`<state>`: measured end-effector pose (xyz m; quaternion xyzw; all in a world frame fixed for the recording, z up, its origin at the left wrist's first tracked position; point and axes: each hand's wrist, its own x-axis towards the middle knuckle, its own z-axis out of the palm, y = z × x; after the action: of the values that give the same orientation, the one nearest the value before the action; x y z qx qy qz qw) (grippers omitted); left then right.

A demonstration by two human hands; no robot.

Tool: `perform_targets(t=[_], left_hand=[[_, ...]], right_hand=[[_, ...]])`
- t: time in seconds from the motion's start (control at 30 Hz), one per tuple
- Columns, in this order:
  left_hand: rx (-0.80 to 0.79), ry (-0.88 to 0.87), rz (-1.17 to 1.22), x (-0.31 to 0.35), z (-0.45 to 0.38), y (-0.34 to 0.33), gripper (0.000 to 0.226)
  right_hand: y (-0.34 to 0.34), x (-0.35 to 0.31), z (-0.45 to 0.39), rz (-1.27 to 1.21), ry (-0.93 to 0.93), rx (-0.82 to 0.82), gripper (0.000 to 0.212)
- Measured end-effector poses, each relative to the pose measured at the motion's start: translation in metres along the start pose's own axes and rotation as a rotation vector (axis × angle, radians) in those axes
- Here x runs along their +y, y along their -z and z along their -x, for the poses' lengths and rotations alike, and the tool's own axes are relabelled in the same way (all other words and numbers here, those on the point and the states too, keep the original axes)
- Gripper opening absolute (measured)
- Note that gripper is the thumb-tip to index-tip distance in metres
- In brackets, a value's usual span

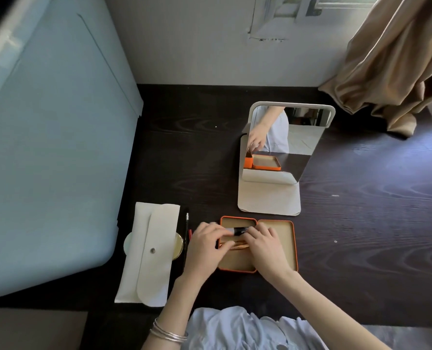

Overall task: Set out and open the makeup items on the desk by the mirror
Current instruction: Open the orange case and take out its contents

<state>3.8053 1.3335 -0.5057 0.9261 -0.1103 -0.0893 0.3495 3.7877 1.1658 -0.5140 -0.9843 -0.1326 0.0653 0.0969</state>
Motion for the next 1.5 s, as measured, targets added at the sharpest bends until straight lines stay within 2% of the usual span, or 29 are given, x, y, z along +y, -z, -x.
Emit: perform_targets(t=[0.07, 0.2, 0.33, 0.4, 0.5, 0.6, 0.63, 0.67, 0.73, 0.8, 0.83, 0.9, 0.97, 1.03, 1.13, 1.2, 1.3, 1.37, 1.5], left_hand=[[-0.077, -0.081, 0.002, 0.005, -0.001, -0.002, 0.033], [-0.102, -0.097, -0.04, 0.006, -0.006, -0.001, 0.039], [-0.037, -0.026, -0.105, 0.006, -0.016, 0.006, 0.034], [0.047, 0.167, -0.086, -0.001, -0.024, 0.009, 0.032], [0.134, 0.438, -0.095, -0.017, -0.04, 0.012, 0.032], [0.042, 0.505, -0.278, -0.025, -0.053, 0.011, 0.036], [-0.002, 0.504, -0.323, -0.025, -0.056, 0.011, 0.037], [-0.037, 0.51, -0.344, -0.024, -0.06, 0.01, 0.038], [-0.071, 0.546, -0.339, -0.021, -0.065, 0.009, 0.042], [-0.054, 0.542, -0.31, -0.018, -0.063, 0.009, 0.045], [-0.03, 0.491, -0.29, -0.016, -0.059, 0.01, 0.044], [0.015, 0.301, -0.222, -0.007, -0.05, 0.014, 0.036], [-0.051, 0.113, -0.148, 0.005, -0.04, 0.017, 0.031], [-0.166, 0.043, -0.115, 0.017, -0.03, 0.016, 0.038], [-0.187, 0.053, -0.257, 0.024, -0.023, 0.014, 0.049], [-0.163, 0.063, -0.333, 0.024, -0.022, 0.015, 0.041], [-0.226, 0.196, -0.307, 0.02, -0.017, 0.018, 0.031], [-0.21, 0.296, -0.329, 0.012, -0.008, 0.02, 0.031], [-0.098, 0.526, -0.387, -0.01, 0.007, 0.022, 0.031]], right_hand=[[-0.001, 0.005, 0.0, -0.074, 0.005, 0.065, 0.014], [0.002, 0.004, -0.001, -0.396, -0.051, 0.097, 0.02], [0.02, -0.009, -0.011, -0.759, -0.223, -0.014, 0.031], [0.022, -0.014, -0.018, -0.611, -0.23, -0.078, 0.043], [0.018, -0.015, -0.029, -0.185, -0.172, -0.162, 0.037], [0.013, -0.018, -0.033, 0.044, -0.159, -0.258, 0.023], [0.012, -0.02, -0.034, 0.071, -0.168, -0.265, 0.021], [0.008, -0.02, -0.035, 0.085, -0.159, -0.238, 0.03], [0.0, -0.019, -0.034, 0.067, -0.152, -0.187, 0.041], [-0.001, -0.016, -0.031, 0.003, -0.163, -0.2, 0.03], [0.001, -0.016, -0.03, -0.072, -0.168, -0.205, 0.022], [0.001, -0.011, -0.028, -0.202, -0.227, -0.17, 0.025], [0.004, -0.007, -0.024, -0.444, -0.294, -0.101, 0.03], [0.01, -0.006, -0.023, -0.59, -0.293, -0.05, 0.031], [0.014, -0.008, -0.022, -0.775, -0.301, -0.062, 0.034], [0.014, -0.012, -0.02, -0.879, -0.32, -0.09, 0.03], [0.011, -0.013, -0.016, -0.98, -0.355, -0.117, 0.021], [0.011, -0.007, -0.014, -0.96, -0.402, -0.091, 0.017], [0.009, 0.014, -0.005, -0.724, -0.548, -0.03, 0.009]])
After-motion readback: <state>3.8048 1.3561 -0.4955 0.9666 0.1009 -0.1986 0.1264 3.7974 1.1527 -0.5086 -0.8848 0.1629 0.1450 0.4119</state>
